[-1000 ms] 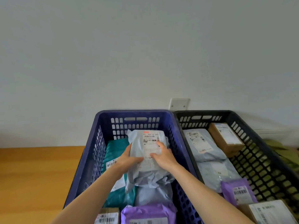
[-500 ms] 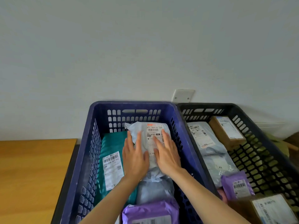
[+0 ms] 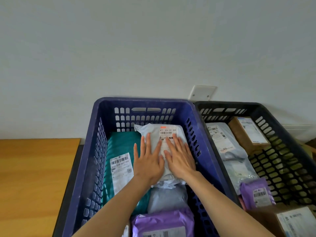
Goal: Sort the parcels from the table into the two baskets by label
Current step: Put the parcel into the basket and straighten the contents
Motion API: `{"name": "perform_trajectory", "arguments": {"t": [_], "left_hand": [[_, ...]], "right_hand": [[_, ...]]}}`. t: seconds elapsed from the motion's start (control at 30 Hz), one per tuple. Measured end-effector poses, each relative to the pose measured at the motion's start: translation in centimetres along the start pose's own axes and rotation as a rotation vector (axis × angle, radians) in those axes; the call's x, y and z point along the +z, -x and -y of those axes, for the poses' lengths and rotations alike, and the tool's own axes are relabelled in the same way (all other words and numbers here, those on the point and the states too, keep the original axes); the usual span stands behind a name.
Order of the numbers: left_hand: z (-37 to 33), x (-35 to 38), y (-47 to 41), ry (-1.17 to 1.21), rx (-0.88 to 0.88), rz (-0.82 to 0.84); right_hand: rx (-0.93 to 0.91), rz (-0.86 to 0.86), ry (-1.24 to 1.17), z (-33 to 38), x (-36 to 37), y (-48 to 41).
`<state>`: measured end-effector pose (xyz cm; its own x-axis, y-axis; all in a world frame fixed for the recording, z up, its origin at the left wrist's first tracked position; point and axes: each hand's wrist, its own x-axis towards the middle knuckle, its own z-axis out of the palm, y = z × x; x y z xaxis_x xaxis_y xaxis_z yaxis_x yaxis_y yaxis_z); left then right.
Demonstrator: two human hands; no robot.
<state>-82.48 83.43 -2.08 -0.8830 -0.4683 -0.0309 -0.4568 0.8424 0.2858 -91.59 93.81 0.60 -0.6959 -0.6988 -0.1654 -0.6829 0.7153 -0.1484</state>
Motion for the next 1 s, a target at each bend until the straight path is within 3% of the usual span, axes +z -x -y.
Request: {"name": "perform_trajectory", "arguments": {"t": [0.37, 0.57, 0.8, 1.0], "left_hand": [[0.1, 1.2, -0.8, 0.175, -0.025, 0.082], [-0.3, 0.6, -0.6, 0.144, -0.053, 0.105], [-0.8, -1.7, 1.9, 0.24, -0.13, 0.222], [-0.6, -5.5, 5.7, 0.216, -0.18, 0.169]], "right_hand": [[0.004, 0.052, -0.042, -0.7, 0.8, -0.5], [0.048, 0.06, -0.075, -0.3, 0.3, -0.6], [0.128, 0.008, -0.293, 1.1, -1.3, 0.7], [0.021, -0.083, -0.399, 1.9, -3.4, 3.2]]}}
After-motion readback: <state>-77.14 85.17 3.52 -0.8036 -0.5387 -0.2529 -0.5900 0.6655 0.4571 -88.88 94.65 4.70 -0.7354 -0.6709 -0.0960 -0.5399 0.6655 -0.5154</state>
